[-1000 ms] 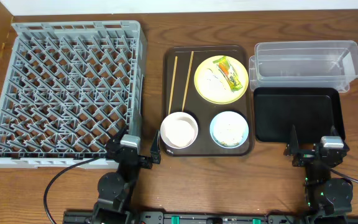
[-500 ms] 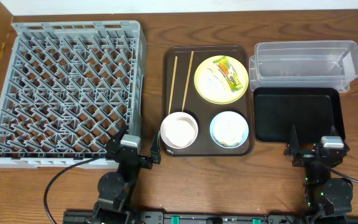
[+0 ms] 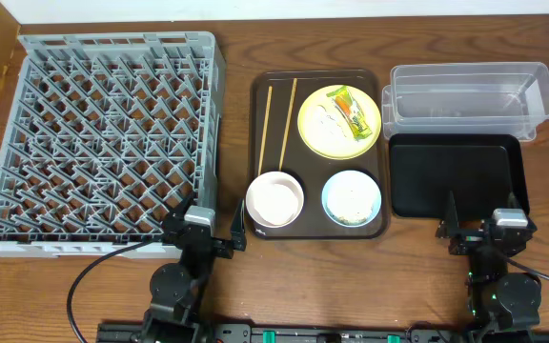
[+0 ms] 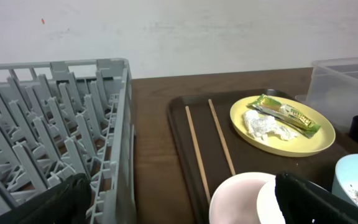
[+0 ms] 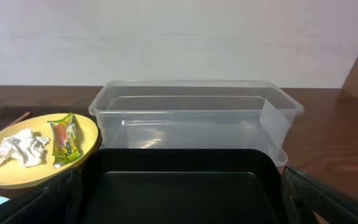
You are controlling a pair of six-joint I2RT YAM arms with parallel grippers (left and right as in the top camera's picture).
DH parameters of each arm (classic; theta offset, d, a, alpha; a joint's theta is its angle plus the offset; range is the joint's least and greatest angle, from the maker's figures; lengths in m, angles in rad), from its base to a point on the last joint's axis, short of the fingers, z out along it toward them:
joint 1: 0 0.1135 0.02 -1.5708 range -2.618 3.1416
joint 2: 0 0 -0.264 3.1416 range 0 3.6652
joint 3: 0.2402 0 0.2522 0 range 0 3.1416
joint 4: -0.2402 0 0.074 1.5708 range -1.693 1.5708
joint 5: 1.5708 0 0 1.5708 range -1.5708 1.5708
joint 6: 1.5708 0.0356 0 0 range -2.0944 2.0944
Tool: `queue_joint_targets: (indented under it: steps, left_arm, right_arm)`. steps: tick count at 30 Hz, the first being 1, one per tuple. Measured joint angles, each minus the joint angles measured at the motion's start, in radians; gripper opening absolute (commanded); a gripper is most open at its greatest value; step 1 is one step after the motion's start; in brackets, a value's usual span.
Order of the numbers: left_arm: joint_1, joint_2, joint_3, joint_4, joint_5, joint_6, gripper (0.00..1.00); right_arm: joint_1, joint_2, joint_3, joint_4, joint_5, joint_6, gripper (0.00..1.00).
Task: Sort waste into correct bins and load items into the dishwasher
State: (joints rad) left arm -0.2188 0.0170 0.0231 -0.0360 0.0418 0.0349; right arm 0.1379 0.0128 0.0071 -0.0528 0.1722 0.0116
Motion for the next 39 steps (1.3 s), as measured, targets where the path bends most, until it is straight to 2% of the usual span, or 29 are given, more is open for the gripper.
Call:
queue_joint_targets:
  steps: [4,6,12,14,17,22,26,28,30,32,34,39]
  left_arm:
    - [0.000,0.001,0.000,0.004,0.027,-0.019,0.95]
    - [0.000,0.001,0.000,0.012,0.091,-0.037,0.95]
    - [0.000,0.022,0.042,-0.029,0.188,-0.080,0.96]
    - [0.000,0.061,0.101,-0.073,0.191,-0.087,0.95]
    - [0.000,0.208,0.309,-0.208,0.187,-0.090,0.95]
    - [0.000,0.545,0.654,-0.452,0.192,-0.091,0.95]
    - [-0.002,0.785,0.922,-0.678,0.206,-0.091,0.95]
    - [0.000,0.890,1.037,-0.746,0.218,-0.091,0.95]
    - [0.000,0.917,1.069,-0.777,0.227,-0.091,0.95]
    - [0.000,0.925,1.077,-0.792,0.271,-0.091,0.95]
    - [0.000,0.924,1.077,-0.798,0.317,-0.091,0.95]
    - [0.000,0.924,1.077,-0.799,0.372,-0.091,0.95]
  right_arm:
    - [0.000,0.000,0.000,0.012,-0.090,0.000,0.99]
    - [0.000,0.000,0.000,0.013,-0.191,0.002,0.99]
    - [0.000,0.000,0.008,0.050,-0.395,0.094,0.99]
    - [0.000,0.009,0.040,0.019,-0.448,0.120,0.99]
    - [0.000,0.075,0.152,-0.067,-0.491,0.144,0.99]
    - [0.000,0.348,0.417,-0.268,-0.518,0.163,0.99]
    - [0.000,0.677,0.679,-0.464,-0.538,0.157,0.99]
    - [0.000,0.839,0.810,-0.493,-0.582,0.147,0.99]
    - [-0.003,0.938,0.885,-0.479,-0.661,0.165,0.99]
    - [-0.006,1.034,0.926,-0.369,-0.779,0.206,0.99]
    - [0.014,1.127,0.985,-0.371,-0.832,0.233,0.99]
    - [0.162,1.430,1.256,-0.584,-0.763,0.202,0.99]
